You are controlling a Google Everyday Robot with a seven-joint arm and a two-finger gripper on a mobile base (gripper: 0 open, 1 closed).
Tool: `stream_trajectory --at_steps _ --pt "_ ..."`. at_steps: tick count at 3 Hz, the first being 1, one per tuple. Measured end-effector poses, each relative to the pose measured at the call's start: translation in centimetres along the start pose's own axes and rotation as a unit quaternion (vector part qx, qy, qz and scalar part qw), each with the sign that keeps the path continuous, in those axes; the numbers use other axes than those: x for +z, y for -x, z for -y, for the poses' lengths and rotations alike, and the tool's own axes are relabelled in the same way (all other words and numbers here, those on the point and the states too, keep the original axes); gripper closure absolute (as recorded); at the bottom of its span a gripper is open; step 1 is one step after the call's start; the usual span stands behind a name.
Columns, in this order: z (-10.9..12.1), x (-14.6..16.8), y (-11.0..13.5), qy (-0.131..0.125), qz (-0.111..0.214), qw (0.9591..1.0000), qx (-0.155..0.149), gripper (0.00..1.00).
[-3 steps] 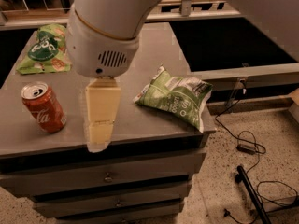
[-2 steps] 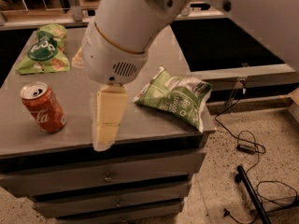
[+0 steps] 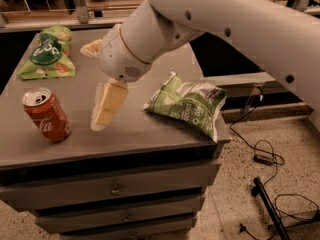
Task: Move coke can near green rice chip bag
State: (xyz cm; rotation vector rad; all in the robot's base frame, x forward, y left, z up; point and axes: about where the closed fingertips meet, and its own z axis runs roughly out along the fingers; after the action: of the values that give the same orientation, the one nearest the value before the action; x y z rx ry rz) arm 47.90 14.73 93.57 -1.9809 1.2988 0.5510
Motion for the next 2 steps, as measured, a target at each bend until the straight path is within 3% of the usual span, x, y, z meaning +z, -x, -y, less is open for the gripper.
stream_trajectory --at_steps 1,2 --pt "2.1 2.6 -0.1 0.015 0.046 0.9987 0.013 0.00" --pt "2.7 5.2 0.6 0.038 0.084 0.9954 0.028 0.00"
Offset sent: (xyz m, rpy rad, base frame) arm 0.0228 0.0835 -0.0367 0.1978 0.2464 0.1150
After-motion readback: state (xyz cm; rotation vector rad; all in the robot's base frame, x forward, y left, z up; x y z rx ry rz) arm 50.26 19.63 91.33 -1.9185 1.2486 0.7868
